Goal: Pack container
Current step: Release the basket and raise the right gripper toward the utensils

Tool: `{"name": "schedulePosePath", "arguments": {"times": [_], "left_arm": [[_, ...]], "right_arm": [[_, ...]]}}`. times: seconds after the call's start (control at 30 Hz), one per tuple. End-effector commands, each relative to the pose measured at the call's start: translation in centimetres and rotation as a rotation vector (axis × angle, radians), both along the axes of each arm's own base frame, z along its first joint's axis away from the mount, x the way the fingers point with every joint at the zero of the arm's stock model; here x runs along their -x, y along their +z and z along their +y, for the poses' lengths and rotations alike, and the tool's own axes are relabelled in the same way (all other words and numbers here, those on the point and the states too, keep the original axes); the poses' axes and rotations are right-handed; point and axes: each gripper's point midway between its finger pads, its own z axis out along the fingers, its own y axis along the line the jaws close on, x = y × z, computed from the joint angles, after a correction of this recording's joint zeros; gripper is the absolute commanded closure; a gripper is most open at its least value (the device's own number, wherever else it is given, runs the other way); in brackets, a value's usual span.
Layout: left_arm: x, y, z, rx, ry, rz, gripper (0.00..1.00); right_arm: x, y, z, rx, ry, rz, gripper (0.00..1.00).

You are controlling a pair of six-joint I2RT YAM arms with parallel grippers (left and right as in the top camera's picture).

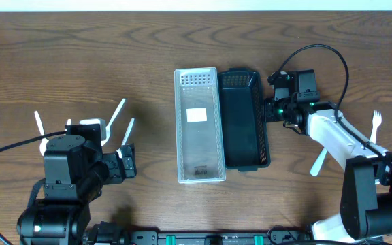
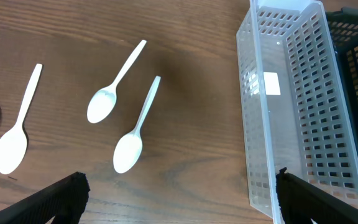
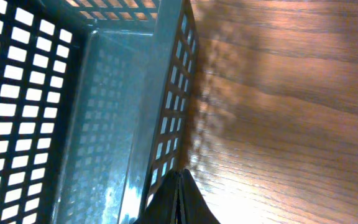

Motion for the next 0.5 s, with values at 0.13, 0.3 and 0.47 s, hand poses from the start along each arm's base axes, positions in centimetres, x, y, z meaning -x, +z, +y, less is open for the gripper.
{"name": "schedulePosePath", "arguments": {"times": [0.13,0.3,0.47], "left_arm": [[-0.4,-0.2,-0.2,0.010,-0.003,0.027,0.02],[-0.7,-0.3,-0.2,0.009,-0.003,0.034,0.02],[-0.9,-0.2,-0.2,0.010,-0.003,0.024,0.02]], "right_arm": [[-0.4,0.9,0.7,-0.034,0.049,-0.026,0.94],[-0.3,-0.3,-2.1,0.079,-0.104,0.026,0.84],[0.6,0.2,-6.2,0.212,-0.303,0.079,0.65]]}}
